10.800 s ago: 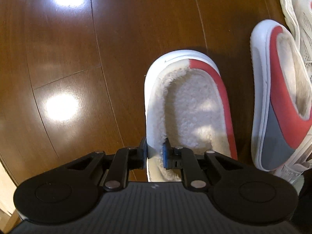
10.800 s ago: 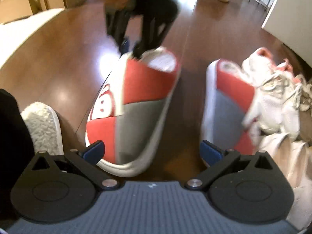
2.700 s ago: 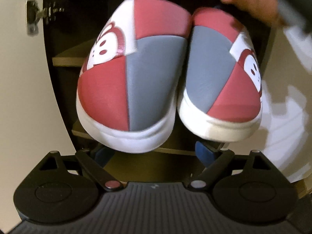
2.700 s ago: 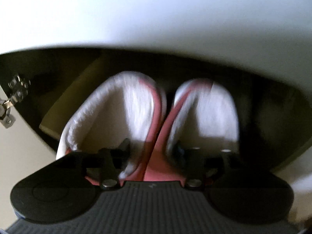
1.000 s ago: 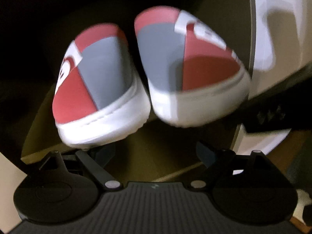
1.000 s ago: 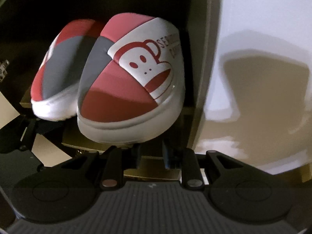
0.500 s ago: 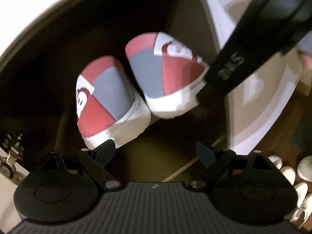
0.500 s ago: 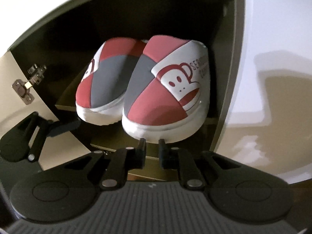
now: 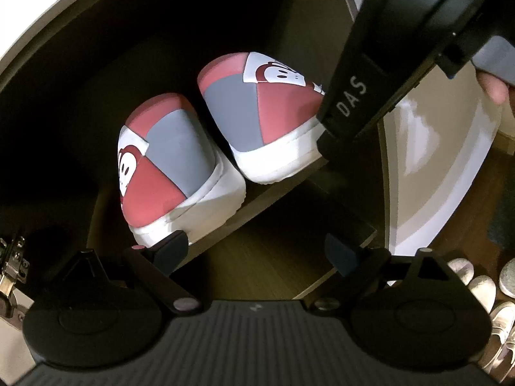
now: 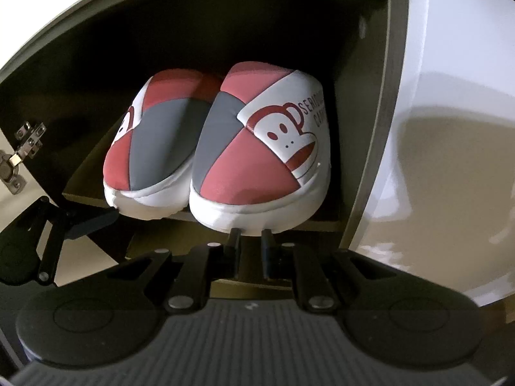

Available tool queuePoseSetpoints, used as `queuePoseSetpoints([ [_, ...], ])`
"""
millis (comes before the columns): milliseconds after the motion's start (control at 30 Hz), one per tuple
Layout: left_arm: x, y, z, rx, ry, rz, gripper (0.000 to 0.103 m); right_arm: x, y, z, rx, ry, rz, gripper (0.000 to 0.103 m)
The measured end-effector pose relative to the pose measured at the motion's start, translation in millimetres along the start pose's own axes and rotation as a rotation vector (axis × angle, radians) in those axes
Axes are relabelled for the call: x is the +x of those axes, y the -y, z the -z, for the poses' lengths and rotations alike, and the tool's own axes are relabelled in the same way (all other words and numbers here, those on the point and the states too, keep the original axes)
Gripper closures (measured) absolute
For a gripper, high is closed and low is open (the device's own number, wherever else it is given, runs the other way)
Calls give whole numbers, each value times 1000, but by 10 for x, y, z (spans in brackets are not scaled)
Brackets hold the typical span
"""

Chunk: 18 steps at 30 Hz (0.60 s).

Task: Organize scattered shoes
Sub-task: 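Open the right gripper and withdraw it from the shelf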

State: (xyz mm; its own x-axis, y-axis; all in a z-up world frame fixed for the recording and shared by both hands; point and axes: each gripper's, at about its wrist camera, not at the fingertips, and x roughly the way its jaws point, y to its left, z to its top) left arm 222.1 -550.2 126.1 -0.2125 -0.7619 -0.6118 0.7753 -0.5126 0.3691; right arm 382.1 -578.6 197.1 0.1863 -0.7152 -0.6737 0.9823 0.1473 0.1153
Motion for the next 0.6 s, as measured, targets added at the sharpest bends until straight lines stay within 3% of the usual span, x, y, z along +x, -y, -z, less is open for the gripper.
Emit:
queuePoseSetpoints([
  [100, -188, 58, 30, -31, -2, -12, 10, 118, -127, 4, -15, 7, -13, 91],
  [200, -518, 183, 192, -78, -9, -29, 9, -17, -100, 90, -66, 46, -33, 90],
  [267, -780, 259, 350, -173, -50, -50, 8, -121, -104, 201, -119, 74, -39, 85],
  [367, -1119, 376, 569, -347, -197, -96, 4, -350, 11, 427, -179, 61, -26, 58],
  [533, -1535, 341, 427, -651, -405, -183, 4, -996, 413, 625, -241, 8, -36, 53],
  [600, -1893, 359, 329, -771, -508, -250, 4, -1519, 771, 613, -258, 26, -45, 37],
])
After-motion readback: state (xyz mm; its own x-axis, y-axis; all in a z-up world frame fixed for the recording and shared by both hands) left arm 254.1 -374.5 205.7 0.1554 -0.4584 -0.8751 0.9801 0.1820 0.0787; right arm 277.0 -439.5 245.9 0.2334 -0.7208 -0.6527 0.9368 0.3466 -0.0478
